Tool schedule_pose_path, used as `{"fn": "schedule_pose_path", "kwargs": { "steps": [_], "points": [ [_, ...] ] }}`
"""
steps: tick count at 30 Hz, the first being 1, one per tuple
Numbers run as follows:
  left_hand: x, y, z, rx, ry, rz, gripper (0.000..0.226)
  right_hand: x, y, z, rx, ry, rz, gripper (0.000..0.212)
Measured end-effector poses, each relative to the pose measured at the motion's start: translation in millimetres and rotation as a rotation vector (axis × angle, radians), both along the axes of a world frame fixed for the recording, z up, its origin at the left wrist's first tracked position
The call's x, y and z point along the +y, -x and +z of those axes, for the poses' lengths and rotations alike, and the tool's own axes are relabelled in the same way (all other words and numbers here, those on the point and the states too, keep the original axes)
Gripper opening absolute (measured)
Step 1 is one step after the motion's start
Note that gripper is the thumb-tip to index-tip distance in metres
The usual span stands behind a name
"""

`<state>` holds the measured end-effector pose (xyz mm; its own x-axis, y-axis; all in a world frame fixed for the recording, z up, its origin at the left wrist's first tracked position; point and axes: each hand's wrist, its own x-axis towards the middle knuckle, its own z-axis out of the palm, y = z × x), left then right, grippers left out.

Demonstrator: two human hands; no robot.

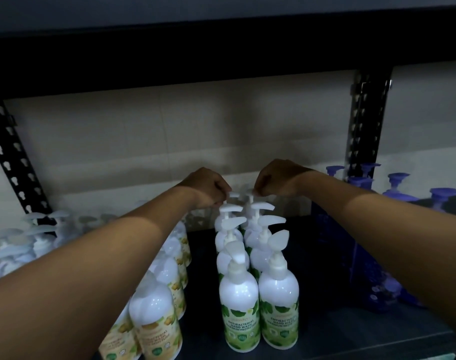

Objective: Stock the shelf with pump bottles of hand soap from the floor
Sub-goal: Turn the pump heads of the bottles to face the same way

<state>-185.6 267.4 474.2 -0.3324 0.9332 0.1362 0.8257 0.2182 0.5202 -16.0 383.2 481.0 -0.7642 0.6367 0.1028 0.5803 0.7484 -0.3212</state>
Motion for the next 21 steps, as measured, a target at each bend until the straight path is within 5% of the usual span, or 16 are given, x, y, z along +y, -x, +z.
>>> {"fn": "schedule_pose_path", "kwargs": {
  "steps": [11, 21],
  "points": [
    [1.1, 1.7, -1.8, -0.074, 0.002, 0.020, 0.016, 13.2, -3.9, -0.8, 0.091, 0.200, -0.090, 0.039],
    [0.9, 6.9, -5.8, -0.088, -0.021, 0.017, 0.026, 12.2, -2.4, -3.5, 0.096, 0.190, -0.068, 0.023]
  ]
}}
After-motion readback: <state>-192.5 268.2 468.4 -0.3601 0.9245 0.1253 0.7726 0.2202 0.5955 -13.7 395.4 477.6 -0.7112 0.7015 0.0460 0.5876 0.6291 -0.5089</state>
